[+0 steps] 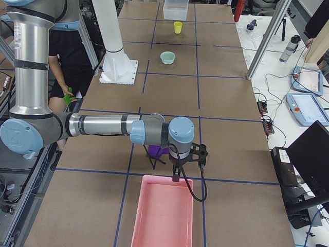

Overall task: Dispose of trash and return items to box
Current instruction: 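Move the left gripper toward the yellow cup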

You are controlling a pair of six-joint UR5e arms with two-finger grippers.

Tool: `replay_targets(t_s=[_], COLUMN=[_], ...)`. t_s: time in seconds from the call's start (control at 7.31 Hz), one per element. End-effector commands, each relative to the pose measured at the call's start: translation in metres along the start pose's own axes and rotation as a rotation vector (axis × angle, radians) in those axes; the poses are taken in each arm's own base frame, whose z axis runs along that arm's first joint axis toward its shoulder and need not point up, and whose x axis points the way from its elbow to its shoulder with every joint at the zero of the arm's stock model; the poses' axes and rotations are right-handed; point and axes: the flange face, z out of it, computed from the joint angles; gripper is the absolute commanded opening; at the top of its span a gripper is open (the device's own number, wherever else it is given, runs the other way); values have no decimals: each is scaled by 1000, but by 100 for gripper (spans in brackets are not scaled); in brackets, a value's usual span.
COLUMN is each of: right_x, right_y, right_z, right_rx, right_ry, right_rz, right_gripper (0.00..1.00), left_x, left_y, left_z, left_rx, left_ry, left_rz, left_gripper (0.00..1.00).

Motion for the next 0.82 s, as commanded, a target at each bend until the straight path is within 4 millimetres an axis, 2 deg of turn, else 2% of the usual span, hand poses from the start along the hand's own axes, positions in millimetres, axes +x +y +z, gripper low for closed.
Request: replay_targets(t_s=[0.0,0.14,0.27,0.41,0.55,0.68], right_x=[-1,-1,-2,-1,-1,-2], right_y=[0,0,0,0,0,0], right_z=[-1,-1,-2,-1,-1,-2], right_rx=[2,3,4,2,2,3], right_ry=[-1,-2,-3,-2,-2,-4], right_rz=[-2,-3,-4,-2,-3,10], right_gripper=[100,100,100,100,100,100], left_x=[15,9,30,39,41,58], left_y=[-14,-3,-5,-1,10,21], left_z=[-1,15,41,50,64,81], left_rx=[43,11,-37,-52,-58,-24], left_ry=[6,45,64,65,47,46], left_rz=[65,37,-22,-101,-140,-204], left_gripper=[100,100,100,100,100,100])
